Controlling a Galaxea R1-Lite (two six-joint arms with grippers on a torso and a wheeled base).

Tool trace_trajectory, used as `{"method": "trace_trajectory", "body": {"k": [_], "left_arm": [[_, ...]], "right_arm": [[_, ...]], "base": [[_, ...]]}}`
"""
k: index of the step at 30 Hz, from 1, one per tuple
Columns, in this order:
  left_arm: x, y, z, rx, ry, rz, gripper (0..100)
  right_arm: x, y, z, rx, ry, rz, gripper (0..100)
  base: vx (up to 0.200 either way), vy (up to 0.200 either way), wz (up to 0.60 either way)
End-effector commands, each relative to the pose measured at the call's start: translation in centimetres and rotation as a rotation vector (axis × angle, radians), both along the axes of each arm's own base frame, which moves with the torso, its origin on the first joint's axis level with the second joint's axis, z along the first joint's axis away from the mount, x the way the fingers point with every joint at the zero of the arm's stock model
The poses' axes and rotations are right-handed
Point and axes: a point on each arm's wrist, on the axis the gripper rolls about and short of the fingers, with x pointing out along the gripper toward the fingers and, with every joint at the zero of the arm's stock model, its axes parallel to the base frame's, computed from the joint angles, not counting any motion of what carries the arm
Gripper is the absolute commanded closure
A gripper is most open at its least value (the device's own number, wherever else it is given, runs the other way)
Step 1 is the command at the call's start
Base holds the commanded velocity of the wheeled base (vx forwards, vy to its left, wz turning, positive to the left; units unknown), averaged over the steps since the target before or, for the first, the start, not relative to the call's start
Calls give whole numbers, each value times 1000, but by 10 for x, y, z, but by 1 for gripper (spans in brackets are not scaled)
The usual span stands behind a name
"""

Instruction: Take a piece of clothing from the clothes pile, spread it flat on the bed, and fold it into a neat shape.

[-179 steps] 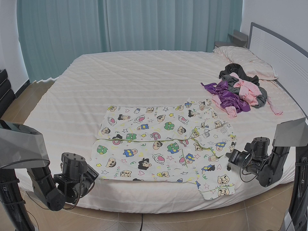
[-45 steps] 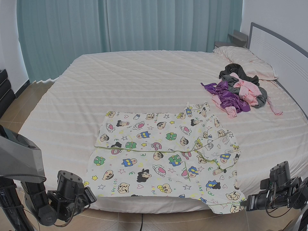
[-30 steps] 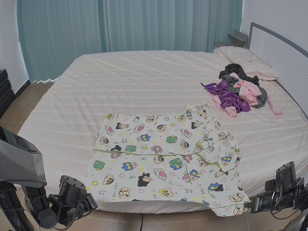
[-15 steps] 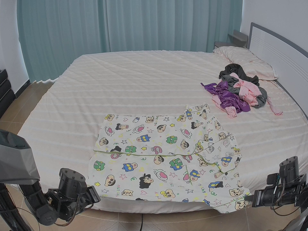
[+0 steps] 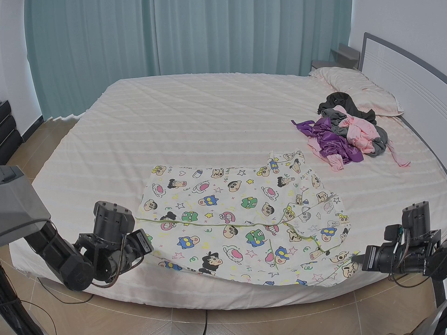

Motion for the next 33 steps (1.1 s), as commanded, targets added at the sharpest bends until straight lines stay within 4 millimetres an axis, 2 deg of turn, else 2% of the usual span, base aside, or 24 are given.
{"method": "trace_trajectory", "body": {"k": [1, 6, 10, 15, 19, 26, 27, 30, 33], "left_arm": [[20, 1, 14, -31, -58, 30, 100], [40, 6, 26, -55, -108, 68, 100], [53, 5, 17, -70, -91, 95, 100], [61, 8, 4, -61, -62, 115, 100], [51, 11, 2, -45, -20, 116, 100], [27, 17, 34, -55, 31, 81, 100], [17, 20, 43, -58, 69, 60, 100], [5, 22, 45, -45, 141, 41, 100], [-3, 23, 38, -25, 193, 39, 100]], "right_arm": [[25, -3, -3, 6, 7, -36, 100], [51, -2, 5, 97, -19, -109, 100], [71, 1, 5, 146, -22, -164, 100], [85, 1, 0, 161, -62, -181, 100], [81, 1, -1, 160, -75, -183, 100], [65, -2, 9, 162, -96, -182, 100], [57, -3, 13, 160, -106, -180, 100], [46, -4, 14, 154, -95, -171, 100], [35, -4, 10, 140, -61, -163, 100]], "base": [[0, 0, 0], [0, 0, 0], [0, 0, 0], [0, 0, 0], [0, 0, 0], [0, 0, 0], [0, 0, 0], [0, 0, 0], [0, 0, 0]]}}
